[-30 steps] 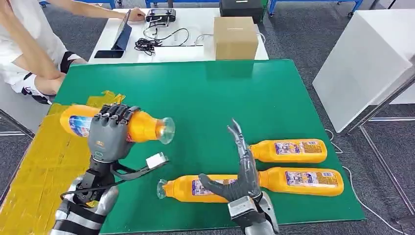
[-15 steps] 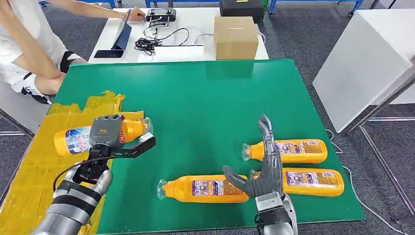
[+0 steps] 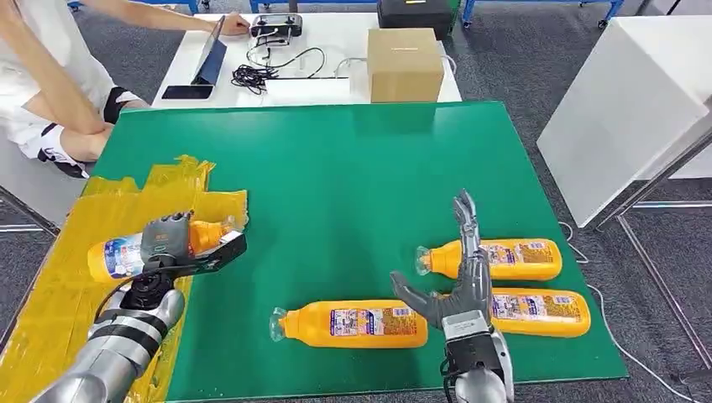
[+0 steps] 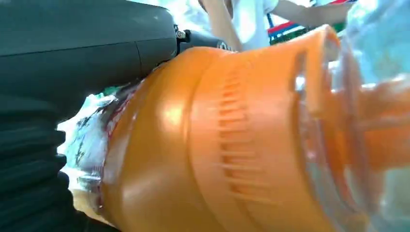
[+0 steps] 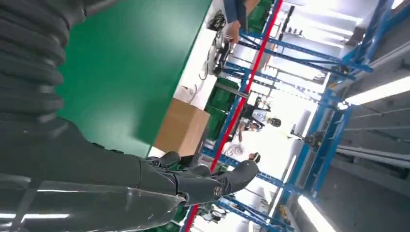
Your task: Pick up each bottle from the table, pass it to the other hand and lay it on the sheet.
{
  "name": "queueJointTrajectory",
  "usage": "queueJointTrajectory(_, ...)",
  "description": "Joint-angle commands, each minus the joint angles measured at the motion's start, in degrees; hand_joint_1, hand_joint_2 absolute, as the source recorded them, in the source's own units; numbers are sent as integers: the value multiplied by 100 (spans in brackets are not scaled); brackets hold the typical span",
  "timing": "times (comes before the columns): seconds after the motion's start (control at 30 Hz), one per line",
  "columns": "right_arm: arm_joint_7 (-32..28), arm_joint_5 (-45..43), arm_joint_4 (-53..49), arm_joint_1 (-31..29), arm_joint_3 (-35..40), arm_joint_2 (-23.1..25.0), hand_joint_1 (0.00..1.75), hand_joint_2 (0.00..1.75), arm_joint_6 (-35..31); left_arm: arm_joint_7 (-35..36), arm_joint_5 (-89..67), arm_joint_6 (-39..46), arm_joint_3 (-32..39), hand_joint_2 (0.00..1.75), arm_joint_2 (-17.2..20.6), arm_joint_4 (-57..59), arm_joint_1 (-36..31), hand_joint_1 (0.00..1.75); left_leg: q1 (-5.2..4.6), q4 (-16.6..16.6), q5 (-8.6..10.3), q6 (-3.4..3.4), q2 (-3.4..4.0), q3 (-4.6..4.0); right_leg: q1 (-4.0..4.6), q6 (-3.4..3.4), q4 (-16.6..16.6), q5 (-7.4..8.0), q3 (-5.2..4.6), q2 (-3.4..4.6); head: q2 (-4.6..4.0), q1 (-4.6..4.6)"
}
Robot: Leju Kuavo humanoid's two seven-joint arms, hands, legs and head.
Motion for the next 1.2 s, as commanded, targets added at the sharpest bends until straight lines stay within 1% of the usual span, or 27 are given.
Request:
queueJointTrajectory(0.03, 232, 317, 573, -319, 15, -142, 0, 175, -57, -172, 174, 104, 270, 175, -191, 583, -266, 0, 2, -5, -6, -3, 4, 22, 3, 3, -11, -3, 25, 1, 0, 0)
queueJointTrajectory(0.1, 421, 513, 691, -377, 83, -259, 0, 175, 9, -236, 262, 240, 326, 175, -217, 521, -204, 0, 5, -6, -10, -4, 12, 33, 5, 3, -14, -5, 36, 6, 0, -2)
queueJointTrajectory(0.13, 594, 788, 826, -435, 171, -424, 0, 175, 105, -413, 449, 473, 419, 175, -255, 365, -89, 0, 1, -7, -3, -2, 8, 19, 1, 3, -11, 0, 21, 3, 0, -2)
queueJointTrajectory(0.17, 591, 784, 833, -429, 159, -432, 0, 175, 101, -418, 455, 480, 420, 175, -258, 362, -74, 0, 3, -9, -5, -2, 10, 26, 4, 4, -16, 0, 30, 5, 0, -2)
queueJointTrajectory(0.2, 670, 1061, 917, -436, 341, -670, 0, 175, 306, -904, 835, 1310, 580, 175, -320, 3, 146, 0, 2, -8, -3, -1, 9, 20, 2, 3, -14, 1, 22, 6, 0, -2)
queueJointTrajectory(0.23, 642, 1071, 966, -394, 320, -686, 0, 175, 295, -922, 852, 1292, 582, 175, -314, -67, 204, 0, 1, -9, -3, -1, 8, 20, 1, 4, -15, 1, 24, 5, 0, -2)
queueJointTrajectory(0.27, 500, 1203, 1036, -421, 609, -1079, 0, 175, 717, -1540, 1417, 1950, 732, 175, -417, -416, 364, 0, 2, -14, -8, 0, 16, 36, 2, 6, -24, 0, 39, 12, 0, -2)
queueJointTrajectory(0.3, 300, 1191, 1056, -386, 733, -1331, 0, 175, 902, -2246, 2167, 2309, 813, 175, -550, -883, 524, 0, 3, -13, -8, 0, 19, 31, 3, 6, -24, 1, 35, 16, 0, -2)
queueJointTrajectory(0.33, 235, 1142, 1052, -321, 690, -1407, 0, 175, 922, -2253, 2167, 2268, 782, 175, -560, -970, 556, 0, 2, -8, -4, 1, 9, 16, 3, 4, -16, 2, 23, 6, 0, -2)
queueJointTrajectory(0.37, 132, 1230, 1037, -280, 762, -1576, 0, 175, 1015, -2606, 2680, 2318, 801, 175, -641, -1349, 694, 0, 3, -9, -10, 3, 5, 27, 3, 9, -24, -3, 39, 0, 0, -4)
queueJointTrajectory(0.4, 53, 1291, 995, -197, 766, -1711, 0, 175, 1059, -2779, 2963, 2275, 751, 175, -686, -1649, 788, 0, 3, -4, -7, 3, -2, 14, 4, 8, -18, -4, 26, -9, 0, -2)
queueJointTrajectory(0.43, -41, 1476, 953, -144, 906, -1943, 0, 175, 1175, -3442, 3975, 2185, 768, 175, -799, -2072, 918, 0, 4, -2, -11, 4, -10, 20, 4, 10, -20, -9, 36, -17, 0, -2)
queueJointTrajectory(0.47, -65, 1485, 940, -102, 890, -1972, 0, 175, 1170, -3419, 3983, 2167, 724, 175, -808, -2196, 956, 0, -1, -2, -9, 4, -19, 17, 0, 9, -17, -10, 32, -20, 0, -2)
queueJointTrajectory(0.5, 48, 1656, 951, -59, 961, -2121, 0, 175, 1209, -3848, 4799, 1959, 710, 175, -868, -2583, 1096, 0, -3, 0, -8, 3, -21, 10, -2, 9, -13, -7, 24, -18, 0, 0)
queueJointTrajectory(0.53, 102, 1706, 971, -32, 993, -2196, 0, 175, 1215, -3976, 5091, 1893, 672, 175, -889, -2800, 1175, 0, -3, 1, -11, 4, -26, 15, -2, 10, -16, -10, 33, -23, 0, -2)
queueJointTrajectory(0.57, 97, 1711, 1020, -33, 1031, -2252, 0, 175, 1222, -4042, 5266, 1854, 636, 175, -888, -3010, 1267, 0, -3, 2, -9, 3, -16, 7, -1, 7, -13, -5, 21, -13, 0, -4)
queueJointTrajectory(0.7, 141, 1759, 1083, -63, 1111, -2340, 0, 175, 1233, -4183, 5575, 1794, 581, 175, -877, -3252, 1374, 0, -9, 0, -7, 1, -5, 1, -6, 4, -9, -2, 9, -3, 0, -2)
queueJointTrajectory(0.73, 226, 1831, 1095, -71, 1181, -2423, 0, 175, 1268, -4460, 5829, 1765, 547, 175, -891, -3397, 1430, 0, -7, -1, -17, -2, 1, 25, -4, 5, -14, -10, 35, 0, 0, -4)
queueJointTrajectory(0.77, 221, 1828, 1100, -60, 1182, -2435, 0, 175, 1267, -4453, 5819, 1763, 523, 175, -910, -3411, 1440, 0, -6, 0, -10, -1, 1, 9, -3, 2, -10, -4, 16, 1, 0, -2)
queueJointTrajectory(0.93, 221, 1828, 1100, -60, 1182, -2435, 0, 175, 1267, -4453, 5819, 1763, 523, 175, -910, -3411, 1440, 0, -7, -2, -7, -1, -6, 13, -3, 2, -10, -5, 15, -7, 0, -4)
queueJointTrajectory(0.97, 296, 1884, 1098, -85, 1219, -2466, 0, 175, 1262, -4538, 5895, 1762, 502, 175, -887, -3493, 1461, 0, -4, 0, -6, 0, -4, 7, 0, 2, -8, -2, 10, -3, 0, -4)
queueJointTrajectory(1.07, 844, 2134, 1200, -110, 1295, -2509, 0, 175, 1035, -4798, 6353, 1651, 315, 175, -879, -4109, 1754, 0, 0, -2, -15, 0, 9, 23, 2, 5, -13, -7, 25, 6, 0, -4)
queueJointTrajectory(1.1, 1051, 2214, 1240, -109, 1286, -2486, 0, 175, 939, -4830, 6458, 1598, 231, 175, -870, -4321, 1857, 0, 1, -1, -11, 1, 7, 12, 1, 4, -10, -4, 14, 5, 0, -4)
queueJointTrajectory(1.13, 1348, 2425, 1303, -118, 1283, -2429, 0, 175, 788, -4843, 6480, 1588, 122, 175, -859, -4580, 1986, 0, 2, -1, -8, 1, 7, 6, 2, 4, -9, -1, 9, 5, 0, -4)
queueJointTrajectory(1.17, 1504, 2525, 1355, -139, 1281, -2372, 0, 175, 730, -4846, 6499, 1559, 44, 175, -853, -4730, 2062, 0, 3, -3, -22, 0, 17, 32, 3, 7, -17, -10, 36, 12, 0, -4)
queueJointTrajectory(1.2, 1669, 2617, 1436, -184, 1283, -2227, 0, 175, 669, -4843, 6518, 1520, -65, 175, -843, -4922, 2165, 0, 1, -2, -11, 1, 8, 12, 2, 5, -12, -4, 15, 5, 0, -4)
